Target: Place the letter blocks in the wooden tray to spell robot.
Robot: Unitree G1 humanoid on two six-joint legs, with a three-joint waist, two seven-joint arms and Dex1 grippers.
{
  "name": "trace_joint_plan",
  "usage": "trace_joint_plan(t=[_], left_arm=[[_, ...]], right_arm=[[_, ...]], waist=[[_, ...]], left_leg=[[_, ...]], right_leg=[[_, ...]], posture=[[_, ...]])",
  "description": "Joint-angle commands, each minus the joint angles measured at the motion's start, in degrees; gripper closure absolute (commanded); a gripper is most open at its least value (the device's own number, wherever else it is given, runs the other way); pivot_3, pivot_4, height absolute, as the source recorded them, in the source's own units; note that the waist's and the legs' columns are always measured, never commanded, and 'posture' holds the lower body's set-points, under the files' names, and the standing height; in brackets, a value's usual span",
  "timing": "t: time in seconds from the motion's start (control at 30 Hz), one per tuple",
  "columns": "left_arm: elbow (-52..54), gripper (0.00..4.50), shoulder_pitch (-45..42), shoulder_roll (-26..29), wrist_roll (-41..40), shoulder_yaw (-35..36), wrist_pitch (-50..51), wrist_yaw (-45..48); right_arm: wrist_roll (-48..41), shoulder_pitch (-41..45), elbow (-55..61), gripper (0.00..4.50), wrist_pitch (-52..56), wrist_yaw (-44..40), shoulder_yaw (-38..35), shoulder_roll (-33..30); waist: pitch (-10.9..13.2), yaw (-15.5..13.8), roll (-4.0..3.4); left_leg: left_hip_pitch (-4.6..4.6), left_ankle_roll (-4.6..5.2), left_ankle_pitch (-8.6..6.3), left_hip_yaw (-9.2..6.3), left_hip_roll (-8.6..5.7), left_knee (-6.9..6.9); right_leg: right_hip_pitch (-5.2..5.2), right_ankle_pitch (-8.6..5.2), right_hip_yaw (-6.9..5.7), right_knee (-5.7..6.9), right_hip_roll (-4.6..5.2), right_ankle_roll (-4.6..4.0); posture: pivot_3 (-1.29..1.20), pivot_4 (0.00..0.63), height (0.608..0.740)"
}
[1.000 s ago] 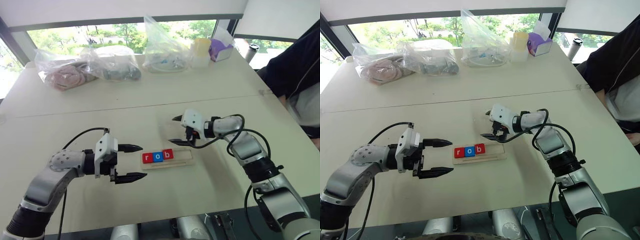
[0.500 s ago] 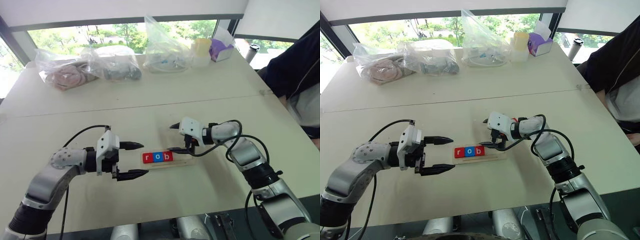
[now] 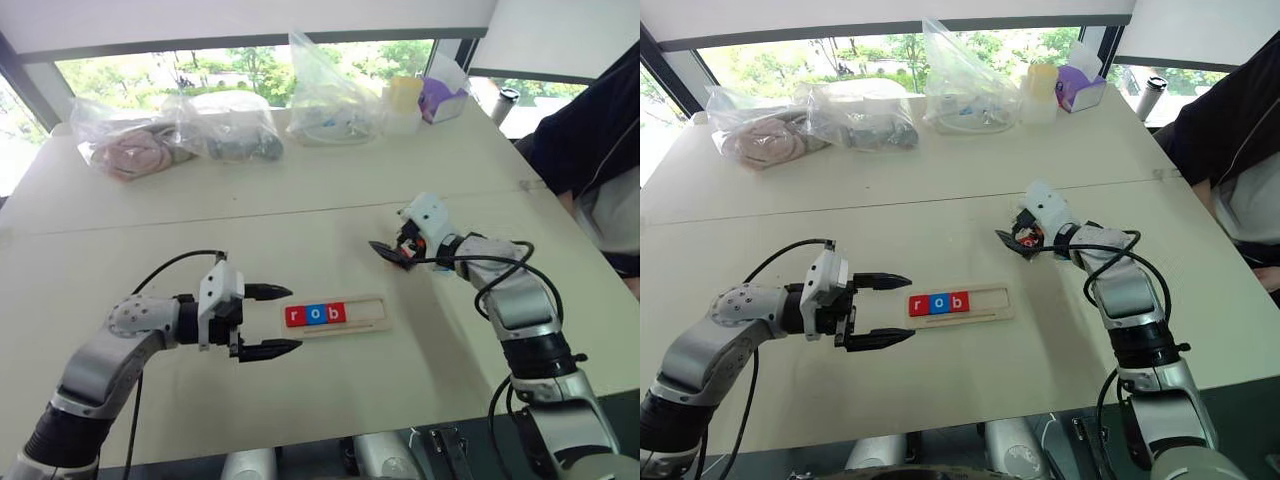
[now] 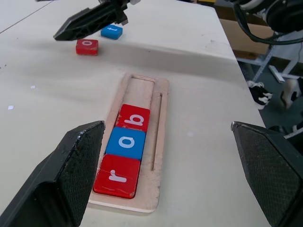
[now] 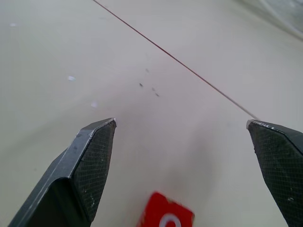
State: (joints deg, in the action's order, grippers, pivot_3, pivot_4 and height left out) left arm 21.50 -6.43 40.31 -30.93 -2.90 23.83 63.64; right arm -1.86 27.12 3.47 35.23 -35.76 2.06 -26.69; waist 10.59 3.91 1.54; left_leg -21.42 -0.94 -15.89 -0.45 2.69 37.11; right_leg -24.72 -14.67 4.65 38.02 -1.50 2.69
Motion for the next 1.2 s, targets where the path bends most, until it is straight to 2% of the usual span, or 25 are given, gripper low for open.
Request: trace_joint_plan(t=[0.03,0.27,0.77,0.8,0.83,0.97,1.0,1.2], left_arm=[[0.0,0.00,0.1,-0.7,0.3,-0.6,-2.4,1.0],[-3.0,0.00,-0.9,-1.9,1.6,-1.7,-4.8,2.4],[-3.8,0.00,-1.2,-2.5,2.3,-1.9,-5.2,1.7],[-3.7,0.00,-1.2,-2.5,2.3,-1.9,-5.2,1.6],[-3.3,0.00,-1.3,-2.5,2.2,-1.9,-4.8,1.4],[-2.0,0.00,-2.0,-2.5,1.6,-2.1,-3.4,0.3],[-1.7,0.00,-2.3,-2.6,1.5,-2.2,-3.0,0.0],[0.5,0.00,-3.7,-2.9,0.3,-2.4,0.2,-1.6]], right_arm=[[-2.0,-1.9,5.8,0.03,9.3,6.6,-5.5,2.9],[-4.6,-5.4,11.5,0.03,19.0,11.4,-6.8,6.4],[-6.1,-3.9,9.0,0.03,19.6,15.2,-3.5,8.2],[-6.2,-3.8,8.9,0.55,19.8,15.3,-3.2,8.3],[-6.3,-3.7,9.0,0.79,20.0,15.5,-2.8,8.5],[-6.5,-3.7,9.3,2.97,20.9,16.4,-2.2,8.8],[-6.6,-3.7,9.6,3.32,21.4,16.6,-2.2,8.9],[-7.1,-4.6,16.8,3.32,27.3,19.3,-4.2,8.5]], waist=[[0.0,0.0,-0.01],[0.0,0.1,-0.01],[0.0,0.1,-0.01],[0.0,0.1,-0.01],[0.0,0.1,-0.01],[0.0,0.1,-0.01],[0.0,0.1,-0.01],[0.0,0.0,-0.02]], left_leg=[[0.00,0.00,0.00,0.01,0.00,0.00],[0.00,0.00,0.00,0.02,0.00,0.00],[-0.02,0.00,0.00,0.02,0.00,0.00],[-0.02,0.00,0.00,0.02,0.00,-0.01],[-0.02,0.00,0.00,0.02,0.00,-0.01],[-0.03,0.00,0.00,0.02,0.00,-0.01],[-0.04,0.00,0.00,0.02,0.00,-0.01],[-0.05,0.00,0.00,0.02,0.00,-0.01]], right_leg=[[-0.01,0.00,0.01,0.00,0.00,0.00],[-0.02,-0.16,0.02,0.00,-0.01,0.11],[-0.02,-0.18,0.03,-0.01,0.00,0.11],[-0.02,-0.19,0.03,-0.01,0.00,0.10],[-0.02,-0.19,0.03,-0.01,0.00,0.10],[-0.04,-0.20,0.03,-0.01,0.00,0.09],[-0.04,-0.20,0.03,-0.01,0.00,0.09],[-0.04,-0.17,0.03,-0.02,0.00,0.16]], posture=[[0.00,0.150,0.740],[0.00,0.150,0.740],[0.00,0.150,0.740],[0.00,0.150,0.740],[0.00,0.150,0.740],[0.00,0.150,0.740],[0.00,0.150,0.740],[0.00,0.150,0.740]])
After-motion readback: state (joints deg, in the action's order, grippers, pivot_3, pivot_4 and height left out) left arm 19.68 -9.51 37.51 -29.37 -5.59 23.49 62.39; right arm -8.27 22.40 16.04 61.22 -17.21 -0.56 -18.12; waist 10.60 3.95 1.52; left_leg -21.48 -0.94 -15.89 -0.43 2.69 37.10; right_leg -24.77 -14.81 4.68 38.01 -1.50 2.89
